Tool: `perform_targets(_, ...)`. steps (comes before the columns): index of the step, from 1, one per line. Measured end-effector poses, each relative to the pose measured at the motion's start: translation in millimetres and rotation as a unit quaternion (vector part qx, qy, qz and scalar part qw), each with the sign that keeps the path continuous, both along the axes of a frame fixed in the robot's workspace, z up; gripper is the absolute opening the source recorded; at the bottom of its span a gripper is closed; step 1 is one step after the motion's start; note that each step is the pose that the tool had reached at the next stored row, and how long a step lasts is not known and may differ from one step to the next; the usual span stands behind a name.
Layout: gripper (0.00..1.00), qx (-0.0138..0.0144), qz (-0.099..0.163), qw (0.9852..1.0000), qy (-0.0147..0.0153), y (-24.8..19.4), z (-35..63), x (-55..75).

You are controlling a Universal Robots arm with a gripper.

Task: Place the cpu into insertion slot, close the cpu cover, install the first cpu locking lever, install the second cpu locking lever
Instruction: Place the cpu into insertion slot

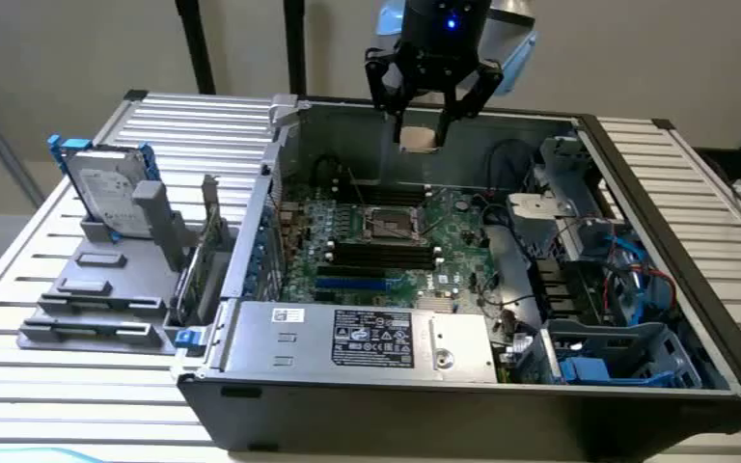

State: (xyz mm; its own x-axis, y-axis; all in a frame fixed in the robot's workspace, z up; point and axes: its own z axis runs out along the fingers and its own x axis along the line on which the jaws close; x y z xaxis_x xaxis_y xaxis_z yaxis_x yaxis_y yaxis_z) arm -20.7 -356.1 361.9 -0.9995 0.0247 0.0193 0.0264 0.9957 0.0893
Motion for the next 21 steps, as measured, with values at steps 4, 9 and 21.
perform_targets(4, 0.54, 0.0, 0.0, 1.0, 0.0, 0.0, 0.0, 0.0)
perform_targets(9, 0.54, 0.0, 0.0, 1.0, 0.0, 0.0, 0.0, 0.1)
perform_targets(21, 0.54, 0.0, -0.052, 0.9987, 0.0002, 0.0, 0.0, 0.0)
